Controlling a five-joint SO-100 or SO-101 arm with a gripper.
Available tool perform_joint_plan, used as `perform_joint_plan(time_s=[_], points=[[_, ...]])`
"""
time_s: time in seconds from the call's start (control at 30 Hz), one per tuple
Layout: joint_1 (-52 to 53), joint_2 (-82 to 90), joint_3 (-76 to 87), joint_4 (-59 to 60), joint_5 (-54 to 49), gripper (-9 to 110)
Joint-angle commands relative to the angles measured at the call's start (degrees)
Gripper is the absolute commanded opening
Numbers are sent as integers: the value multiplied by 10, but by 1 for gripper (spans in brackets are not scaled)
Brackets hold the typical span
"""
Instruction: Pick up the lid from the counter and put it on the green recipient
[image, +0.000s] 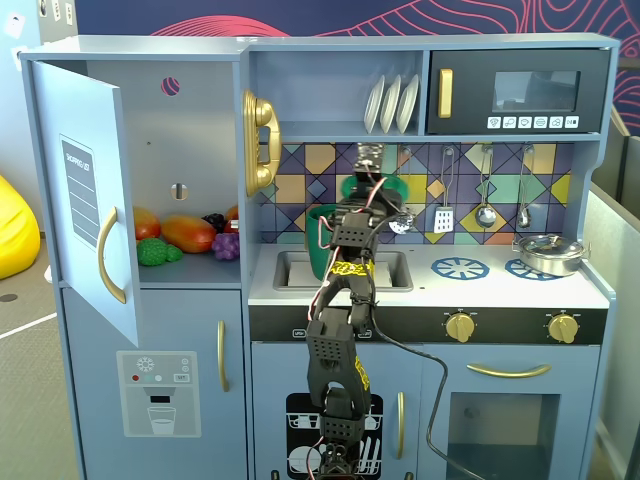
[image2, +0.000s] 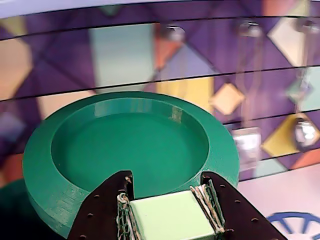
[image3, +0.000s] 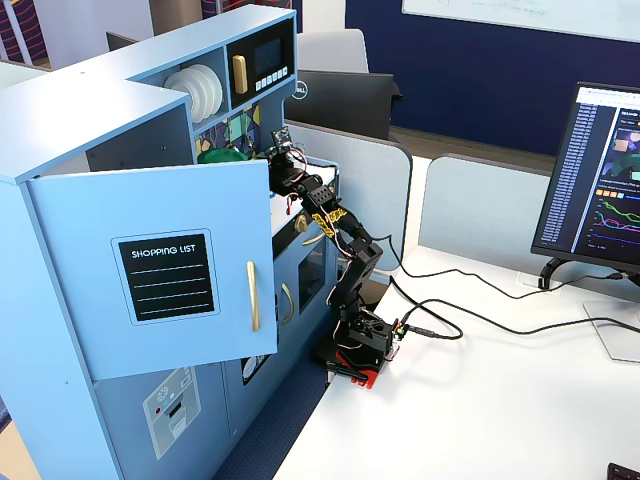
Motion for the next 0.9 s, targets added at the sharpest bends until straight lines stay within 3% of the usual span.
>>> perform_joint_plan(time_s=[0.0,0.87], points=[[-35,41,-45,18,-13,0],[-99,17,-34,53,-43,0]])
